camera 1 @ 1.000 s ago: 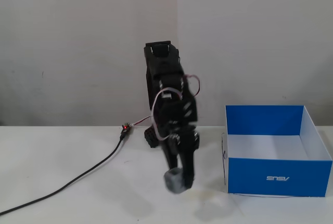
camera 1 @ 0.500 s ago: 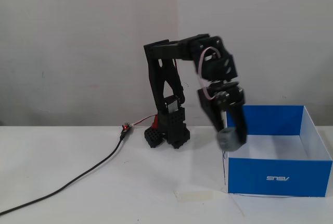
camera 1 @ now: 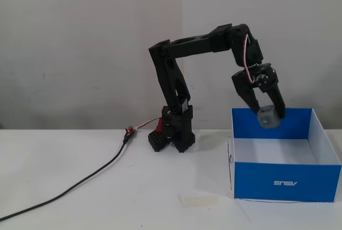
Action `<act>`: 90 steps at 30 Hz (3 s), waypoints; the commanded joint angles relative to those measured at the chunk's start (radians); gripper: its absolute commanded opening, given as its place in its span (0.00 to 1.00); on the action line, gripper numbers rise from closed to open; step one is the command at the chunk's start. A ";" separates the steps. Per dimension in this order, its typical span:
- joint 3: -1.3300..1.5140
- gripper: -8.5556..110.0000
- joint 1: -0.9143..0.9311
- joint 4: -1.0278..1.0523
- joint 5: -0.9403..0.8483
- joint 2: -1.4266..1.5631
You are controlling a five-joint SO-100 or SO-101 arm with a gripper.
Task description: Pick the gray block and keep it in the box.
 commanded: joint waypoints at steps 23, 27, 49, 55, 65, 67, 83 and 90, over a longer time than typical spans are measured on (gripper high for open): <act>-0.114 0.12 0.014 0.002 -0.006 -0.101; -0.061 0.08 0.087 0.011 -0.006 -0.041; 0.474 0.07 0.910 -0.184 -0.147 0.387; 0.701 0.07 1.052 -0.284 -0.166 0.497; 0.988 0.07 1.183 -0.495 -0.175 0.634; 1.028 0.07 1.192 -0.532 -0.175 0.661; 1.287 0.07 1.190 -0.626 -0.166 0.907; 1.355 0.07 1.195 -0.577 -0.175 1.054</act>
